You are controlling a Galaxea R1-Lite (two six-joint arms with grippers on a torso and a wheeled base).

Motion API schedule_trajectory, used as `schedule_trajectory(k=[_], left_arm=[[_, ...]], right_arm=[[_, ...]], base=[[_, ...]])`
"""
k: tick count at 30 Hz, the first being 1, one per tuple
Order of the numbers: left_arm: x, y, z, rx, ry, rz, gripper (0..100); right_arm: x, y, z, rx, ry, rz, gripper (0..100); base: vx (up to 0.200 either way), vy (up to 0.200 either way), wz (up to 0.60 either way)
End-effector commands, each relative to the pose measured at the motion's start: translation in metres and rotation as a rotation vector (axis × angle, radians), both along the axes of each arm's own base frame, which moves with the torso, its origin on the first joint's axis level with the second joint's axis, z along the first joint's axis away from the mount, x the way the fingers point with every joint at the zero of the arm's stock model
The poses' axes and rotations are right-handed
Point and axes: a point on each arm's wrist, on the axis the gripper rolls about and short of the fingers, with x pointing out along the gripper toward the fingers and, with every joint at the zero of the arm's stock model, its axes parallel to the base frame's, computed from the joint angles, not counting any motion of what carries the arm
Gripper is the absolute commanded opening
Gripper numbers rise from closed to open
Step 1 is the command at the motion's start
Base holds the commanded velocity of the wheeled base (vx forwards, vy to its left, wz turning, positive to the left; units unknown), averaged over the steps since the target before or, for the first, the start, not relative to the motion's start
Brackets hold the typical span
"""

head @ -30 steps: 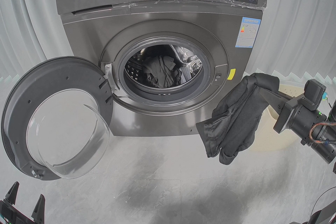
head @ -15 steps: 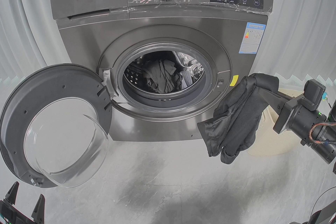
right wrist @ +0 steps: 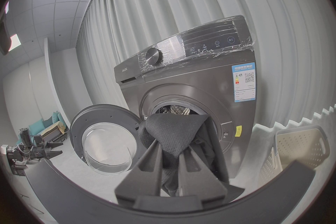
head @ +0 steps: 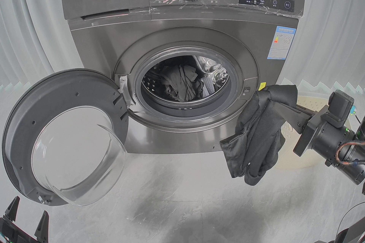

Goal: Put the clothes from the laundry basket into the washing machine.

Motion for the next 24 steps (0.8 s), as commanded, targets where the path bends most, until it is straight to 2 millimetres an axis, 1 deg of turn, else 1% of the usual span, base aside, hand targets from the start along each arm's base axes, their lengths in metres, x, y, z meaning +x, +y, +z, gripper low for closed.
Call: schedule_trajectory(k=[1, 4, 6, 8, 11, 12, 13, 14, 15, 17, 19, 20, 21, 22, 24], left_arm=[[0.0, 0.0, -0.005, 0.005, 0.001, 0.0, 100], [0.0, 0.0, -0.005, 0.007, 0.001, 0.0, 100], [0.0, 0.0, -0.005, -0.003, 0.003, 0.004, 100], [0.0, 0.0, -0.005, 0.025, 0.001, 0.003, 100], [0.0, -0.001, -0.002, 0.041, -0.019, -0.024, 100], [-0.004, -0.001, 0.011, 0.028, -0.085, -0.037, 100], [-0.004, -0.001, 0.013, 0.026, -0.097, -0.039, 100], [-0.017, -0.002, 0.052, 0.007, -0.242, -0.091, 100], [-0.019, -0.003, 0.066, 0.005, -0.26, -0.148, 100], [-0.013, -0.006, 0.082, 0.013, -0.21, -0.346, 100], [-0.002, -0.009, 0.091, 0.008, -0.133, -0.493, 100], [0.006, -0.01, 0.094, 0.001, -0.092, -0.531, 100], [0.006, -0.01, 0.094, 0.001, -0.092, -0.531, 100], [0.033, -0.012, 0.103, -0.022, 0.023, -0.592, 100], [0.054, -0.014, 0.113, -0.021, 0.068, -0.632, 100]], right_arm=[[0.0, 0.004, -0.002, -0.006, 0.004, 0.019, 0], [0.003, 0.009, -0.004, -0.014, 0.013, 0.036, 0], [0.006, 0.011, -0.011, -0.029, 0.036, 0.053, 0], [0.01, 0.015, -0.018, -0.045, 0.064, 0.063, 0], [0.013, 0.021, -0.017, -0.016, 0.06, 0.075, 0], [0.012, 0.023, -0.014, 0.01, 0.044, 0.085, 0], [0.012, 0.023, -0.014, 0.011, 0.043, 0.087, 0], [0.011, 0.03, -0.01, 0.042, 0.023, 0.113, 0], [0.011, 0.034, -0.011, 0.048, 0.021, 0.124, 0], [0.012, 0.041, -0.011, 0.052, 0.016, 0.142, 0], [0.014, 0.046, -0.011, 0.052, 0.016, 0.156, 0], [0.016, 0.048, -0.012, 0.05, 0.018, 0.158, 0], [0.016, 0.048, -0.012, 0.05, 0.018, 0.158, 0], [0.021, 0.054, -0.012, 0.05, 0.02, 0.158, 0], [0.026, 0.058, -0.012, 0.058, 0.028, 0.157, 0]], base=[[0.0, 0.0, 0.0], [0.0, 0.0, 0.0], [0.0, 0.0, 0.0], [0.0, 0.0, 0.0], [0.0, 0.0, 0.0], [0.0, 0.0, 0.0], [0.0, 0.0, 0.0], [0.0, 0.0, 0.0], [0.0, 0.0, 0.0], [0.0, 0.0, 0.0], [0.0, 0.0, 0.0], [0.0, 0.0, 0.0], [0.0, 0.0, 0.0], [0.0, 0.0, 0.0], [0.0, 0.0, 0.0]])
